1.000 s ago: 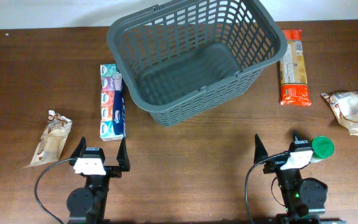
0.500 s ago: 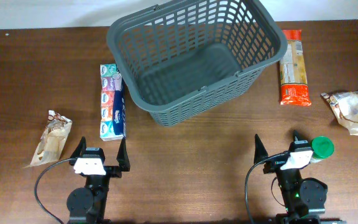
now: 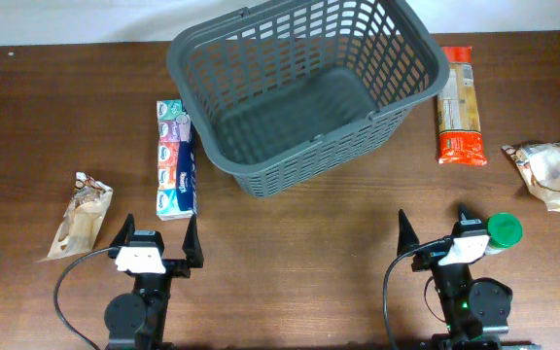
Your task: Pack container
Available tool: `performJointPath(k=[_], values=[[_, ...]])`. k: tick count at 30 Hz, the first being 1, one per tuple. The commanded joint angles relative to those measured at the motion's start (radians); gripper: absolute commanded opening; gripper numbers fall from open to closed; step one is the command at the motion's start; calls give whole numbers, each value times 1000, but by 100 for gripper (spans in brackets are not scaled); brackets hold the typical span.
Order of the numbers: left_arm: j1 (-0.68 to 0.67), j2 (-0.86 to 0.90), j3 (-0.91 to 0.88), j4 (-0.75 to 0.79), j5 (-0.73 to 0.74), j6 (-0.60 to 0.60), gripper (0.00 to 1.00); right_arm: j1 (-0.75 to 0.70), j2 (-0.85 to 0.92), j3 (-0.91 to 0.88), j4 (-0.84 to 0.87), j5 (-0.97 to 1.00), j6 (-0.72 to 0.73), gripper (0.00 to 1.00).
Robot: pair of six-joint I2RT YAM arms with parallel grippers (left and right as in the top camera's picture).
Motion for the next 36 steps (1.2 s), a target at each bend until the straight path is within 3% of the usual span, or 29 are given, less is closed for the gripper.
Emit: performJointPath(k=[1, 28, 36], values=[[6, -5, -3, -7, -14, -6, 99, 10, -11, -5, -8, 16, -6, 99], [6, -5, -3, -7, -25, -5, 99, 10, -11, -5, -7, 16, -6, 99], [6, -5, -3, 8, -99, -5, 99, 10, -11, -5, -3, 16, -6, 99]])
